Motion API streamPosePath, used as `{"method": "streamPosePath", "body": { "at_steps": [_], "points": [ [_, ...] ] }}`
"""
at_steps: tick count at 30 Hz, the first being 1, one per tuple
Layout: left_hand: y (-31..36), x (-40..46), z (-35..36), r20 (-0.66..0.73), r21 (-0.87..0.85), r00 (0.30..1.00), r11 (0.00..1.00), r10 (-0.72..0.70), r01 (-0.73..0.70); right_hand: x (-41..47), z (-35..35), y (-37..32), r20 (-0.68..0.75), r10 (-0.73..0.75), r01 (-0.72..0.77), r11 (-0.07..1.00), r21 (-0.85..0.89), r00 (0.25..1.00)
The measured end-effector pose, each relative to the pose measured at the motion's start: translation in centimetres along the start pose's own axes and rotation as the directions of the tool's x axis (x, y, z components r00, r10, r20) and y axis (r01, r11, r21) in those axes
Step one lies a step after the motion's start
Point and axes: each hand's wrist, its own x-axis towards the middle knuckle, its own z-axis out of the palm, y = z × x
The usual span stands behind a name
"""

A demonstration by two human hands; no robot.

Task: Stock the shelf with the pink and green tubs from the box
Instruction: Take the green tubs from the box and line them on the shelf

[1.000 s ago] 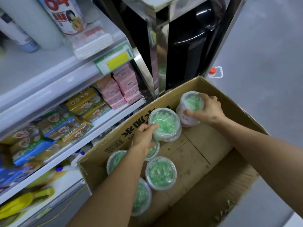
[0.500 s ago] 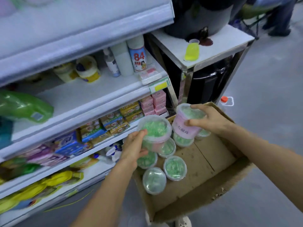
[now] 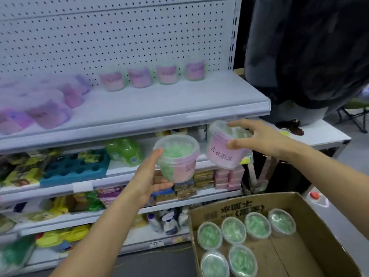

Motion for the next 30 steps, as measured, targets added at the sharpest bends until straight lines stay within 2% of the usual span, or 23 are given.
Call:
{"method": "streamPosePath", "body": {
  "at_steps": [3,7,14,22,30],
  "points": [
    [3.4,0.3,-2.8,-0.034,-0.009,0.998,0.998,0.059,-0.059,2.7,0.2,-3.9,0.004,-0.049,0.049,0.998,0.039,0.999],
    [7.3,1.2,-6.6,-0.058,-0.037,0.992,0.993,0.113,-0.116,7.2,1.5,-8.7,-0.049,-0.151,0.153,0.988,0.031,0.987],
    [12.2,3.9,-12.6,-0.086,-0.035,0.98,0.982,0.181,-0.184,15.3,5.3,-14.8,-0.091,-0.239,0.24,0.971,0.006,0.967],
    [14.2,5.9,-18.0,-0.136,-0.07,0.976,0.981,0.171,-0.182,23.0,10.1,-17.0,0.027,-0.203,0.205,0.97,-0.133,0.979],
    [14.9,7.0,-21.1,-0.141,-0.083,0.981,0.985,0.136,-0.149,27.3,14.4,-20.0,0.184,-0.294,0.326,0.929,-0.175,0.938]
  ]
}}
